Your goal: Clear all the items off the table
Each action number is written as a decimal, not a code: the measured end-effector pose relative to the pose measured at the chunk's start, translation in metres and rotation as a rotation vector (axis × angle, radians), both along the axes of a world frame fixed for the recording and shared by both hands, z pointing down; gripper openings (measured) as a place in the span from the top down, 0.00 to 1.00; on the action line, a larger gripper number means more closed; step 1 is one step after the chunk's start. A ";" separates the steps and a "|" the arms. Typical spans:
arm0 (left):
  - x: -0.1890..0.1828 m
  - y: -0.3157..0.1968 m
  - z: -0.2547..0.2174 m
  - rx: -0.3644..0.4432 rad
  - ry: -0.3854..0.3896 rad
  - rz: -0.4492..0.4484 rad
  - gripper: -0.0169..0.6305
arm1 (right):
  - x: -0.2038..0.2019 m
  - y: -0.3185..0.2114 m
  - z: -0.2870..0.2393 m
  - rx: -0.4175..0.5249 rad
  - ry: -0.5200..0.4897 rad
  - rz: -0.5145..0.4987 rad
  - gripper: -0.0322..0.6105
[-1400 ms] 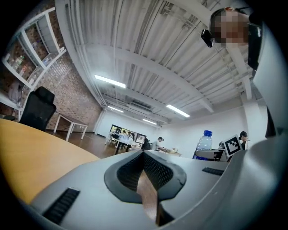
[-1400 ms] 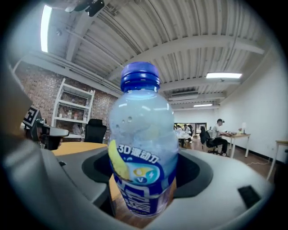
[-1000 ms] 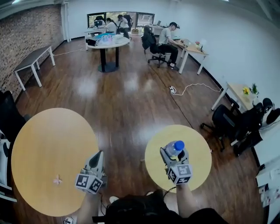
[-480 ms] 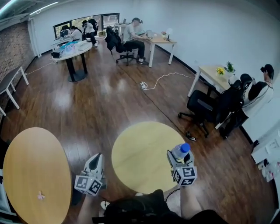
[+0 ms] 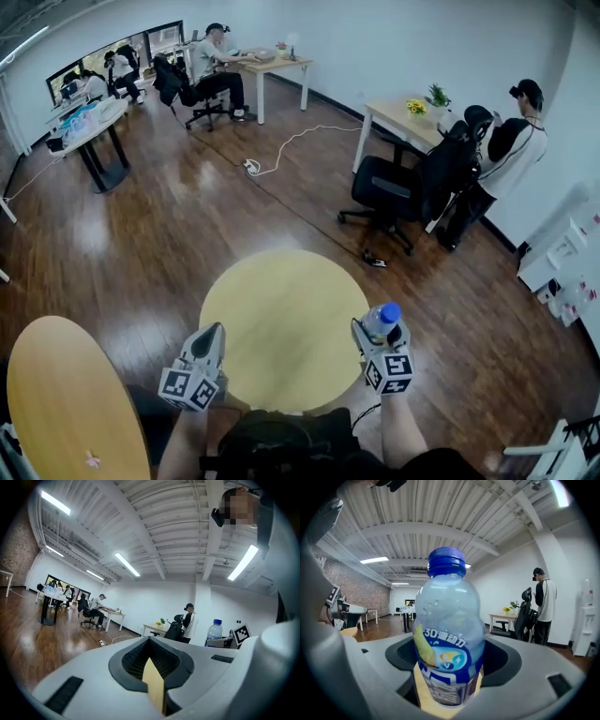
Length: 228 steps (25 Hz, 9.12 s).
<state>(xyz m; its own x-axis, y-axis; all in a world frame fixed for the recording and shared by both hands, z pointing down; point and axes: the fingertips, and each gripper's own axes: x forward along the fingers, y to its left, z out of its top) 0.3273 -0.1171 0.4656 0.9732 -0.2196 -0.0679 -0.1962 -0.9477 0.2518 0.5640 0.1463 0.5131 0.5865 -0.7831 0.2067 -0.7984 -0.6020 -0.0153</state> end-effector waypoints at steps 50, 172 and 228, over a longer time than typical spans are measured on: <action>0.078 0.022 0.120 -0.180 -0.258 0.161 0.97 | 0.031 -0.014 0.143 -0.119 -0.181 0.104 0.29; -0.792 0.139 0.016 -0.093 0.042 -1.878 0.97 | -0.904 -0.348 0.044 -0.156 0.028 -2.117 0.69; -0.800 0.081 0.018 -0.058 0.064 -1.636 0.97 | -0.884 -0.368 0.003 -0.049 0.110 -1.848 0.95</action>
